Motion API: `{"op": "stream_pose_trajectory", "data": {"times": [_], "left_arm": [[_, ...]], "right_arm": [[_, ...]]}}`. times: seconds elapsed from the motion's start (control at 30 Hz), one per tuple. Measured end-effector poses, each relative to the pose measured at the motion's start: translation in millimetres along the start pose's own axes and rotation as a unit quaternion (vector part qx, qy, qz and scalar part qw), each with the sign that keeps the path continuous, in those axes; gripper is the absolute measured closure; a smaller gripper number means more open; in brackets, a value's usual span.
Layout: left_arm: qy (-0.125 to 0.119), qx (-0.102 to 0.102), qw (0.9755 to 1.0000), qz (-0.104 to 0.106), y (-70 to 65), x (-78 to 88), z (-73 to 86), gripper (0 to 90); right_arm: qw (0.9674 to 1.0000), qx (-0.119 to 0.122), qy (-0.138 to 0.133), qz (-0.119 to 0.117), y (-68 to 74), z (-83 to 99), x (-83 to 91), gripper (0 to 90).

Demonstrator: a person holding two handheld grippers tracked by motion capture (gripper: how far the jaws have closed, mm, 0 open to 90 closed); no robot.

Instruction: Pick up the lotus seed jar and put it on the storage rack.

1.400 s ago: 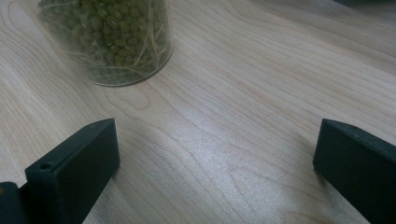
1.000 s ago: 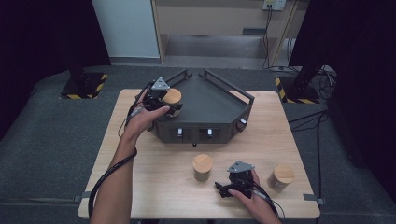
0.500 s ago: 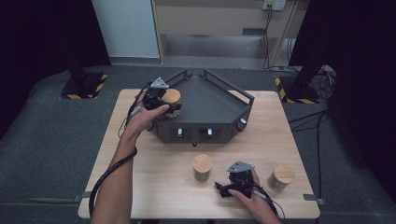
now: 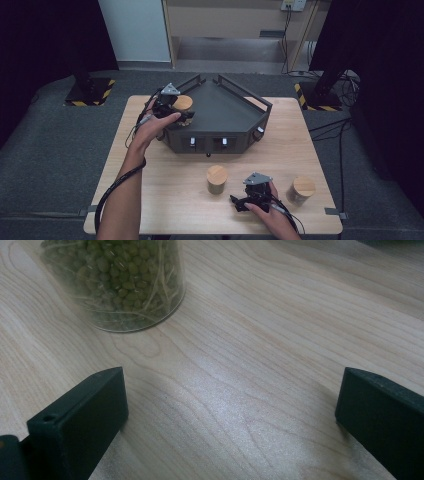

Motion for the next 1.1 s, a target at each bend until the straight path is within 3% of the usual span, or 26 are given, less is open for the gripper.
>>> {"op": "stream_pose_trajectory", "data": {"times": [0.27,0.53,0.67,0.97,1.1], "left_arm": [[0.007,-0.021,0.9997,-0.015,-5.9,11.5,-6.5,8.5],[-0.006,-0.023,0.9994,-0.027,-10.9,28.4,-2.3,5.6],[-0.019,-0.019,0.9986,-0.047,-18.5,44.8,6.2,5.2],[-0.033,-0.008,0.9976,-0.06,-24.7,68.4,21.1,4.9],[-0.026,-0.013,0.9973,-0.068,-30.7,74.4,25.9,4.6]], "right_arm": [[1.0,0.0,0.0,0.0,0.0,0.0,0.0,0.4],[1.0,0.0,0.0,0.0,0.1,0.1,-0.1,0.4],[1.0,0.0,0.0,0.001,0.2,0.2,-0.1,0.4],[1.0,-0.001,0.0,0.001,0.3,0.0,-0.1,0.4],[1.0,0.0,0.0,0.0,0.2,0.0,-0.1,0.4]]}}
Point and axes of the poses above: each handheld gripper's, and its own axes: x roughly backward along the jaws, z roughly out of its underside, y roughly to its left, the point moved 3 cm from there along -x, roughly forward along the jaws, and after that the axes turned 10 degrees about -y, right-handed, at the moved point
